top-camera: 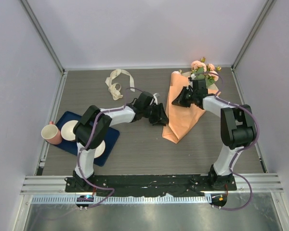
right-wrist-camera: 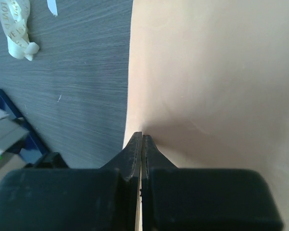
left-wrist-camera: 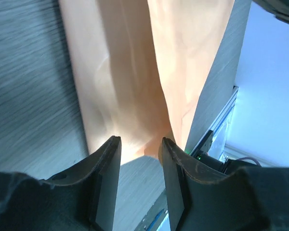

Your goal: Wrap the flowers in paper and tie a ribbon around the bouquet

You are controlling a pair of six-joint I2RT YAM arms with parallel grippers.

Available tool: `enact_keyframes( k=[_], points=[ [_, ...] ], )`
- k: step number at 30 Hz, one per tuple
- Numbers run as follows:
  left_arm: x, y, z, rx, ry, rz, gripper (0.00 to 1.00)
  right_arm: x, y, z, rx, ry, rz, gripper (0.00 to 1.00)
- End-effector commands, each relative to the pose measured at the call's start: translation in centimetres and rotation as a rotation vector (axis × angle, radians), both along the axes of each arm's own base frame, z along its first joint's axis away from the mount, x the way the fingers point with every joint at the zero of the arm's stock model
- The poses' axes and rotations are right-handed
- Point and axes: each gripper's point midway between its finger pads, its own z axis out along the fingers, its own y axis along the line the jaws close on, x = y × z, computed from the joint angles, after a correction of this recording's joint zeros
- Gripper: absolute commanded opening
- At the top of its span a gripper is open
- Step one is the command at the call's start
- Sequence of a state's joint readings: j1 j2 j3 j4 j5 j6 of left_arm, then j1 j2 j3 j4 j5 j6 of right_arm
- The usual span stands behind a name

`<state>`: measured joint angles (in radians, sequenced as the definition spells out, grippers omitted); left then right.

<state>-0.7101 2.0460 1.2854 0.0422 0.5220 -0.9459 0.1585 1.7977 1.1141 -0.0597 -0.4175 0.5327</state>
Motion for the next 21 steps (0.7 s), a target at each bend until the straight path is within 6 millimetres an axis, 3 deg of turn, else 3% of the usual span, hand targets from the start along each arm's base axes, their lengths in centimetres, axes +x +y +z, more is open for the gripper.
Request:
enact_keyframes(
  k=[1,5,9,10,13,17,21],
  points=[
    [0.3,2.4,3.7,0.003,-0.085,0.004,0.45,1.7,1.3,1.4,0.020,-0.060,0.011,0.01],
    [1.6,3.7,4.4,-0.015,-0.090,0.019,0.50,2.1,0.7,0.8,-0.006,-0.057,-0.024,0.01],
    [2.2,1.9,4.0,-0.077,-0.067,-0.022,0.56,2.6,0.9,0.3,0.011,-0.061,-0.034,0.01],
    [2.4,1.6,2.6,-0.069,-0.037,-0.025,0.59,2.6,1.0,0.3,0.015,-0.063,-0.035,0.01],
    [3.3,0.9,0.8,-0.053,-0.016,-0.019,0.58,2.7,1.0,0.3,0.016,-0.063,-0.037,0.01],
    [3.3,-0.8,2.6,-0.180,-0.022,-0.041,0.55,2.8,1.0,0.4,0.011,-0.063,-0.034,0.01],
    [3.5,-1.3,2.6,-0.195,-0.032,-0.034,0.55,2.6,1.0,0.3,0.009,-0.059,-0.034,0.01]
  ],
)
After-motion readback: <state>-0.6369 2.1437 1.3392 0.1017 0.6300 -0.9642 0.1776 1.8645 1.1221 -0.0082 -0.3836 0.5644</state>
